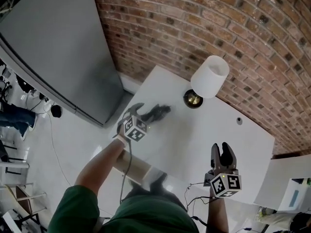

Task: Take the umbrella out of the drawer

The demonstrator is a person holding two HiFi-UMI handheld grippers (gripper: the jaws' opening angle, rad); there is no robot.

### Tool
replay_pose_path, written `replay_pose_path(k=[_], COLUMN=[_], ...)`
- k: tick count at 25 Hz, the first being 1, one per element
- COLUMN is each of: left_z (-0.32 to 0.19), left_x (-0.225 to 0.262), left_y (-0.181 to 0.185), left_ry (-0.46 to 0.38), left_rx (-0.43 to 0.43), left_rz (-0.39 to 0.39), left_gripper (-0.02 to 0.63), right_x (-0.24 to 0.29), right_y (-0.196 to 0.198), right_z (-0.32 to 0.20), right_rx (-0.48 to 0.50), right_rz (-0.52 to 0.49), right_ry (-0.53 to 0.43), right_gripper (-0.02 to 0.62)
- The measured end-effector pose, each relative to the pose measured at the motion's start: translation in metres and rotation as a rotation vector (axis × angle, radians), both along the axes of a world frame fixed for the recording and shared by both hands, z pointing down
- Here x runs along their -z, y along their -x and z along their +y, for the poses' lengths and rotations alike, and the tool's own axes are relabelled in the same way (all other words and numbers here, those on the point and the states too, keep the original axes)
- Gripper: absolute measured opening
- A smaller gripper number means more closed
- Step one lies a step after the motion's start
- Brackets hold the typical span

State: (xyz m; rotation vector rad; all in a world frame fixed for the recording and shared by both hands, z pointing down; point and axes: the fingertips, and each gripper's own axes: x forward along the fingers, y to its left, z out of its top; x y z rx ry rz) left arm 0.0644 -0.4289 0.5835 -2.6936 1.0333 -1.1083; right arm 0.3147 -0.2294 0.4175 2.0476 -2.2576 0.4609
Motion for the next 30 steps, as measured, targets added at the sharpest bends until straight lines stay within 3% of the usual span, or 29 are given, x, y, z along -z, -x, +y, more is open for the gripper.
replay_pose_path(k=[8, 14, 24, 27, 30], left_z=[0.019, 0.051, 0.091, 0.096, 0.099], left_x=[0.147, 0.235, 0.295, 0.303, 0.307], left_y=[0.038, 0.069, 0.105, 0.120, 0.129], left_ry=[-0.176, -0.274, -0.349, -0.363, -0.367], left_rx=[0.089, 0.133, 0.192, 0.230, 0.249], left_rz=[0.301, 0.458, 0.556, 0.590, 0.604], left_gripper=[0.220, 0.172, 0.155, 0.144, 0.137], right_x=[0.043, 0.080, 0.121, 0.129, 0.137], right_y=[0.011, 0.030, 0.057, 0.061, 0.065], right_z=[-0.012, -0.012, -0.007, -0.006, -0.005], right_rx=[-0.043, -0.043, -0.012, -0.013, 0.000], right_rz=[0.046, 0.048, 0.051, 0.048, 0.051], right_ry=[-0.102, -0.183, -0.271, -0.282, -0.303], right_gripper=[0.169, 0.169, 0.121, 0.034, 0.029])
